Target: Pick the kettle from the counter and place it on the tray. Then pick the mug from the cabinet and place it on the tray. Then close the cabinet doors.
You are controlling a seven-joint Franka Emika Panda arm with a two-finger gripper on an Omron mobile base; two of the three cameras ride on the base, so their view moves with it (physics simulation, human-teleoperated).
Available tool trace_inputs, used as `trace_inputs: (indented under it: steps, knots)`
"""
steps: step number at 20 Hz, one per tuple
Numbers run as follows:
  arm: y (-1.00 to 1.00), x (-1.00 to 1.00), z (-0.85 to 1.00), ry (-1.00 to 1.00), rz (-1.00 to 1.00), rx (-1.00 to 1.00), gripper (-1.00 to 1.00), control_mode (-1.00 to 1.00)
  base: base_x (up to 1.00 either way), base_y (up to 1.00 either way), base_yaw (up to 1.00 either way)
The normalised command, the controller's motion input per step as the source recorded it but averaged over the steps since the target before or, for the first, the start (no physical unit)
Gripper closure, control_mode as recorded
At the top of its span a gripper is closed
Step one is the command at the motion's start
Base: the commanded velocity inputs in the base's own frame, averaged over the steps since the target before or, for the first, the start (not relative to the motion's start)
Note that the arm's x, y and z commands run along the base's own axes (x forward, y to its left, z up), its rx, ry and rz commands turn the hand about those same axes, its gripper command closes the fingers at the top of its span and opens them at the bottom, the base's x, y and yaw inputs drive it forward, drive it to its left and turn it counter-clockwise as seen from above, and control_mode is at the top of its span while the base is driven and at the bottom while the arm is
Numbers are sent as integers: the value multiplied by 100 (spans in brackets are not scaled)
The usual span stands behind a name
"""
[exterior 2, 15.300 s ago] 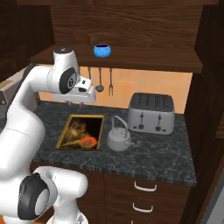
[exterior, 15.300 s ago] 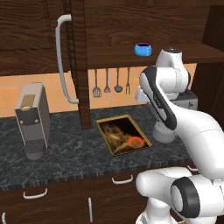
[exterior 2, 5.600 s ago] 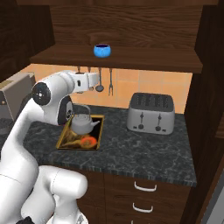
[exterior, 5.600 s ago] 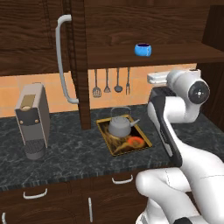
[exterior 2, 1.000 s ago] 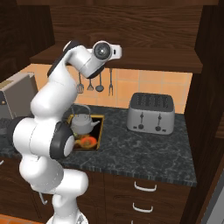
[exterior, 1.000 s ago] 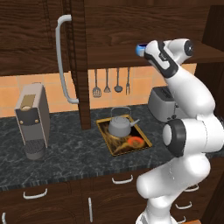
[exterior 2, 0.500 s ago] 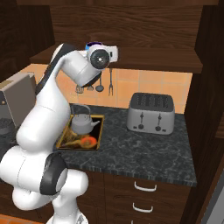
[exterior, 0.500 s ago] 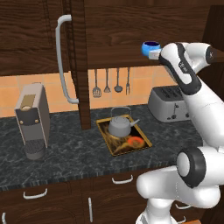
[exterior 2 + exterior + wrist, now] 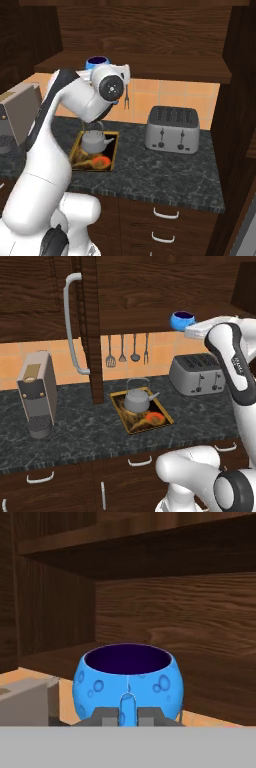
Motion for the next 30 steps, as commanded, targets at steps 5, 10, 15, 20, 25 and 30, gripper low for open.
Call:
trace_inputs:
  steps: [5, 10, 15, 20, 25, 30]
  knots:
    - [3, -82, -24, 2, 9, -3, 100, -100, 0, 0, 0]
    - [8, -75, -47, 0, 10, -6, 100, -100, 0, 0, 0]
    - [17, -60, -55, 0, 10, -9, 100, -100, 0, 0, 0]
    - [17, -38, -62, 0, 13, -11, 100, -100, 0, 0, 0]
    - [4, 0, -57, 4, 13, -5, 100, -100, 0, 0, 0]
    - [0, 5, -52, 2, 16, 0, 100, -100, 0, 0, 0]
